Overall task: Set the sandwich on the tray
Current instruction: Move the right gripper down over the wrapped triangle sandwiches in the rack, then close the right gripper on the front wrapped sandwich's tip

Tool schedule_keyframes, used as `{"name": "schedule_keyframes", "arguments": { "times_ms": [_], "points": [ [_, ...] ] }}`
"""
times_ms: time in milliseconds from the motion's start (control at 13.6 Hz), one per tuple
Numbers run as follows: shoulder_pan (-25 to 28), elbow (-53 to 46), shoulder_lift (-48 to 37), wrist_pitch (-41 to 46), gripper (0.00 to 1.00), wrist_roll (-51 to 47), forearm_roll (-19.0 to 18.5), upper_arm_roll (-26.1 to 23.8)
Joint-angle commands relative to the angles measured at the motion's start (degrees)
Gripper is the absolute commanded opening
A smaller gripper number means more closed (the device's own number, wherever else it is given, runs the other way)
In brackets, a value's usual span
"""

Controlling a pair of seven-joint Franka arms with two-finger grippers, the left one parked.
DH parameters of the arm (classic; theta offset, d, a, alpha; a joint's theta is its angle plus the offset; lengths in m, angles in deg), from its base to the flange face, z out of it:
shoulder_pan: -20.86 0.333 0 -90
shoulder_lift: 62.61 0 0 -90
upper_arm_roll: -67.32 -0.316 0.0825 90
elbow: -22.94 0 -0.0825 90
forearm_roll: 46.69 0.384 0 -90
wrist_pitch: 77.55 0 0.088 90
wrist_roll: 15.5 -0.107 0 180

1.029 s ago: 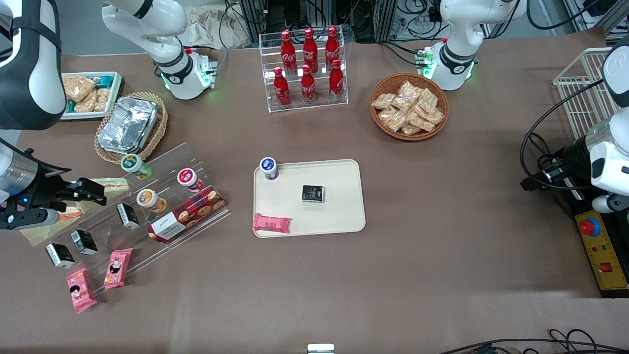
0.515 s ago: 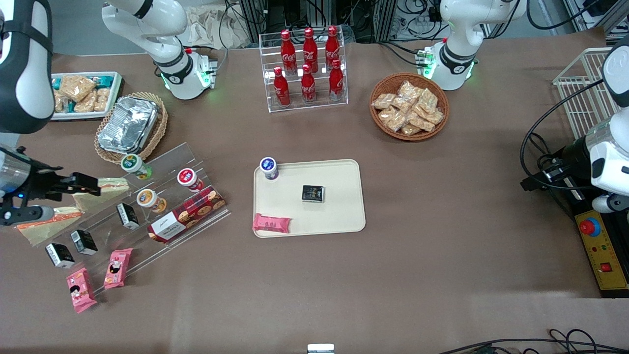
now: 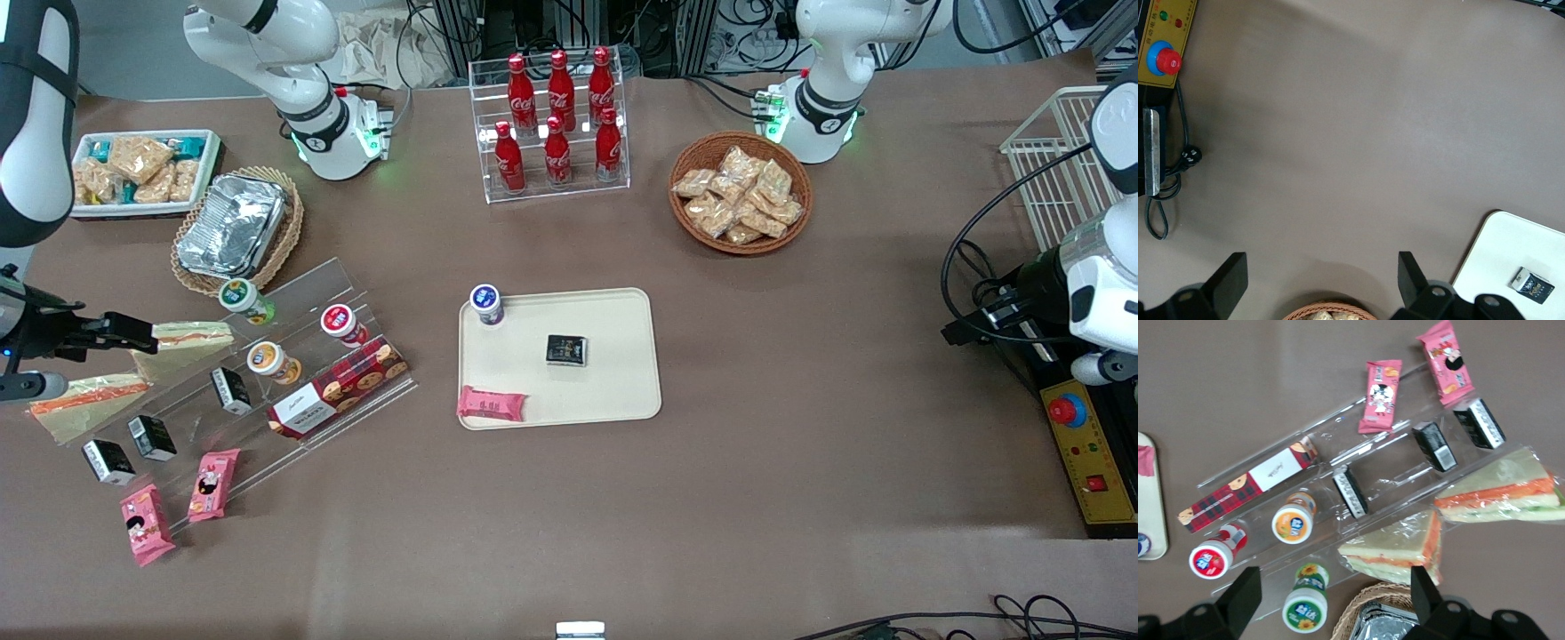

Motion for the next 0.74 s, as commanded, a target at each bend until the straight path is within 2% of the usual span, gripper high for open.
{"name": "schedule_keyframes", "arguments": {
  "times_ms": [0,368,662],
  "points": [
    [-3.16,0.35,-0.26,0.13,0.99,-0.12,0.11,0.25],
    [-5.8,0.0,1.41,0.38,0.99,-1.69,0.19,0.43],
    [-9.76,-0.44,3.51,-1.1,0.99,-16.53,-0.6,1.04]
  ]
}}
